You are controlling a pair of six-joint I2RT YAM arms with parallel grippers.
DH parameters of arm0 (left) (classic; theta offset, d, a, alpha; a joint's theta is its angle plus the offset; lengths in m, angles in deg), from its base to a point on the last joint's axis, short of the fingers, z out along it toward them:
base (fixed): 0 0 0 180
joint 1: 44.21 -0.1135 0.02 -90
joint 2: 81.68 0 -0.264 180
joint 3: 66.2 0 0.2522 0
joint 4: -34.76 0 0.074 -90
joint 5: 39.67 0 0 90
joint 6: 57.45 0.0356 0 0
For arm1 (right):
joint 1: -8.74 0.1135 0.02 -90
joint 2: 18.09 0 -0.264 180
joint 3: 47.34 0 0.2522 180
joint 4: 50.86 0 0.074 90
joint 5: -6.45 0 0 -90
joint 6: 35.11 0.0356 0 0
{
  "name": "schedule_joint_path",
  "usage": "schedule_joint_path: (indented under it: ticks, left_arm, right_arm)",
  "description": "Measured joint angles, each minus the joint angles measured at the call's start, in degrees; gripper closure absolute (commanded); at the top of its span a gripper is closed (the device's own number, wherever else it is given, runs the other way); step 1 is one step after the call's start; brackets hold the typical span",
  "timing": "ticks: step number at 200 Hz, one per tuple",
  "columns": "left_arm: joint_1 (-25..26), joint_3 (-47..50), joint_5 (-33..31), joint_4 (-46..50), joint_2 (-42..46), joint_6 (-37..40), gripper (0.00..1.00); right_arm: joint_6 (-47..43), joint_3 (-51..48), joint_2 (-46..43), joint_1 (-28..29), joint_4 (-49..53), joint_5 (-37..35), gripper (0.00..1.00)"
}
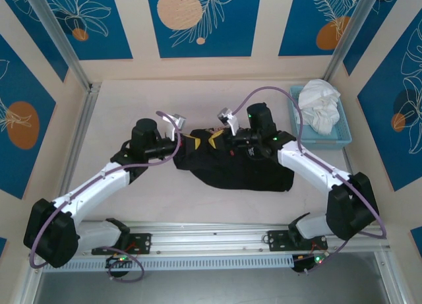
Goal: Fold the inside-out t-shirt
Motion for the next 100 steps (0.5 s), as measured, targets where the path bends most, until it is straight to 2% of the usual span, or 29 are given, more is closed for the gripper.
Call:
schedule_joint_path:
  ticks: [50, 81, 100]
  left_arm:
    - [-0.1, 0.3, -0.6, 0.2, 0.0, 1.2, 0.74]
    - [-0.1, 0.5, -3.7, 2.1, 0.0, 1.5, 0.72]
    - [-0.1, 0.4, -9.8, 5.4, 0.0, 1.9, 0.66]
  right_arm:
    - [5.0, 0.0, -1.5, -1.0, -1.5, 2.1, 1.00]
    - [8.3, 1.2, -1.6, -1.7, -0.3, 3.9, 1.00]
    - [9.9, 4.2, -1.6, -2.3, 2.0, 6.1, 1.00]
